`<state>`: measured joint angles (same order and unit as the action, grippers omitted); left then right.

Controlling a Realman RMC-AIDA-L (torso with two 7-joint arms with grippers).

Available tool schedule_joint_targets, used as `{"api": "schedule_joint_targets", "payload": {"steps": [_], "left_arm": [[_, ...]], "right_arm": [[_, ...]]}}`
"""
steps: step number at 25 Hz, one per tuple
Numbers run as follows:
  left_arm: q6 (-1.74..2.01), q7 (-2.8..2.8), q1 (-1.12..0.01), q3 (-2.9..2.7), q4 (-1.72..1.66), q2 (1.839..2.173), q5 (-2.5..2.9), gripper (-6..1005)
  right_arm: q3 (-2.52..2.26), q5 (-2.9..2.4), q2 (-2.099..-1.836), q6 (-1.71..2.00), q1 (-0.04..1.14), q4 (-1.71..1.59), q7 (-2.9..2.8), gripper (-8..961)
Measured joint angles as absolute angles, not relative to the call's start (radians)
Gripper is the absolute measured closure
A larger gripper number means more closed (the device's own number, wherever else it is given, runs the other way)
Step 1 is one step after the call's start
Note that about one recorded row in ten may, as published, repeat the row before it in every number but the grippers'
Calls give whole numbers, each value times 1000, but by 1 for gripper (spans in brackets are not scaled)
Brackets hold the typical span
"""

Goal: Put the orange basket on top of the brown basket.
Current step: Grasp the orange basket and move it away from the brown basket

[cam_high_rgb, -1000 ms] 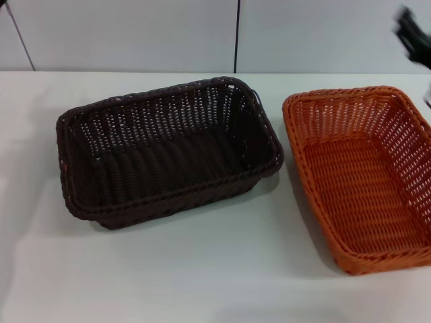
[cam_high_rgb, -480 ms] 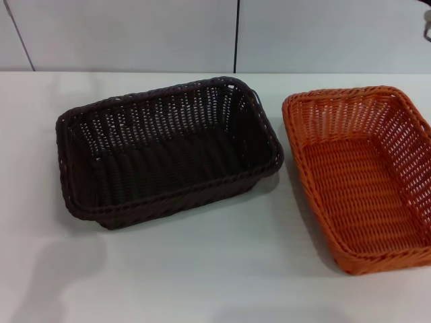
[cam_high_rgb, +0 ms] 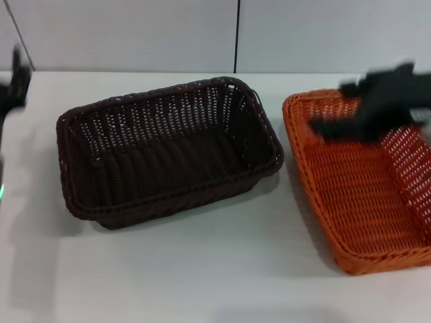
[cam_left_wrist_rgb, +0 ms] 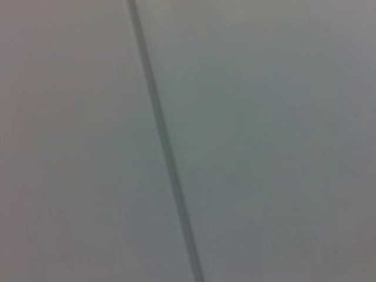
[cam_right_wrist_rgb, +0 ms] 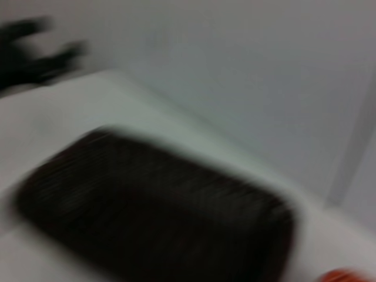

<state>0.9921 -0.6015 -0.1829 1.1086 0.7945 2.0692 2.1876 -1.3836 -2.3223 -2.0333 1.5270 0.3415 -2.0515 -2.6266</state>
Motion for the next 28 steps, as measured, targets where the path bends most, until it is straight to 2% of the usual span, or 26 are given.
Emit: {"api": "schedule_joint_targets", "payload": {"steps": [2,4,8,19,28], "left_arm": [[1000,-545,-143,1105,764,2070,2181,221],[1010,-488,-112,1108,733,2069,2173,221],[1022,-416,-80,1117,672,2067,2149,221],[1005,-383,-112,1095,582,2071,2084,222],[988,-382,-126,1100,570,2071,2070,223]], "right_arm": [[-1226,-2207,-2035,1830,439,-2015,-2567,285],[-1148,-2194,-2033,1966,483,-1968,-2521,287],[-1092,-2211,-2027,2051,499,-1913,-2458,290],[-1119,-2390,-2037,2089,493,-1831,-2362,297],[-1158,-2496,-2061,2035,495,-1756,-2300,304]]}}
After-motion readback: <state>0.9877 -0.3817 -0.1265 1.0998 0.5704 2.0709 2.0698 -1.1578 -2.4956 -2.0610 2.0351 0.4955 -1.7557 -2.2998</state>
